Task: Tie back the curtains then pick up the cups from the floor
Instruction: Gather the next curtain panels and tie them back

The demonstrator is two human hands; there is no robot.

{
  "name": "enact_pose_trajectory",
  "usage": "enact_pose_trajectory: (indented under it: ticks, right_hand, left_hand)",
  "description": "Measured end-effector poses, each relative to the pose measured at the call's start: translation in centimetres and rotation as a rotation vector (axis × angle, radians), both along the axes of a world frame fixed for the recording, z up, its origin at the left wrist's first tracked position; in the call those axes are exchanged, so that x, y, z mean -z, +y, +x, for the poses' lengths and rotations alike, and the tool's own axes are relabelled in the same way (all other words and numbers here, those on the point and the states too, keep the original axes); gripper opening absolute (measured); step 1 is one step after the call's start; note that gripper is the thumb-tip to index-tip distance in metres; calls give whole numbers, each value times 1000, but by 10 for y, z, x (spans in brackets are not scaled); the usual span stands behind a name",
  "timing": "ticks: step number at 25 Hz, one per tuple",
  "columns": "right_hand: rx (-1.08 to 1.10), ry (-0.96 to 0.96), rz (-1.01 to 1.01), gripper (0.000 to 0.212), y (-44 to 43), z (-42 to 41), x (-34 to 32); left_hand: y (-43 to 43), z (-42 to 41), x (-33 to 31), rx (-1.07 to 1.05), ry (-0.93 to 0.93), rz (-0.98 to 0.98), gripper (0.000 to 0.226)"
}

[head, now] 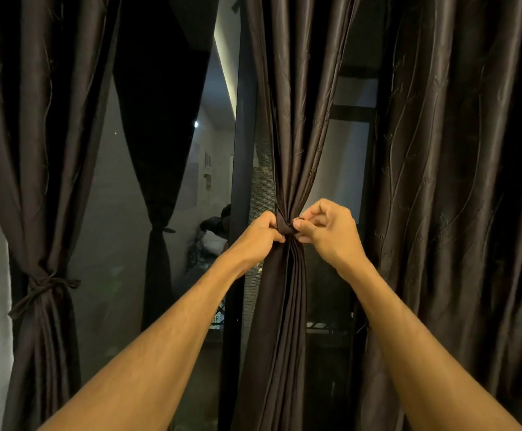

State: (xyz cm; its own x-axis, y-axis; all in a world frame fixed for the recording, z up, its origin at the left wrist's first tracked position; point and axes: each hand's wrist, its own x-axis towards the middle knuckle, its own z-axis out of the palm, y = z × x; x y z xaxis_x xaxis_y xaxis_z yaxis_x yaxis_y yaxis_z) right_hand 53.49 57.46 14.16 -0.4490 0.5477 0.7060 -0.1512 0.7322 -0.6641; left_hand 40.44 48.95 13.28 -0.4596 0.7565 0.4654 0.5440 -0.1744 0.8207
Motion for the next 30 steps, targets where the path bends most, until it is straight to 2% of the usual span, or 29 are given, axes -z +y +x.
enact_pose_trajectory:
  ticks: [2,3,7,13,17,20,24,30]
  right_hand:
    - [185,-167,345,16,-3,1,-2]
    - [243,-239,455,23,-4,2,-3]
    - [418,-329,656,26,-4,2,4]
    - [443,-339,623,8,-6,2,14]
    - [487,-298,657,7,1,11,-4]
    - [521,-406,755,5,9,14,-18]
    - [532,-478,775,5,16,12,-29]
    - [473,-475,659,13,19,12,-30]
  left_hand:
    - [4,0,3,-4,38,6,17]
    - [5,-1,4,-10,52,13,15]
    - [1,2,8,30,97,57,12]
    - [-4,-4,20,-105,433,144,10]
    - [-13,-7,31,-304,711,78,10]
    - [-15,-14,39,-416,896,39,18]
    - [-13,-22,40,-456,954,22,21]
    - [-12,-19,40,-440,850,-42,23]
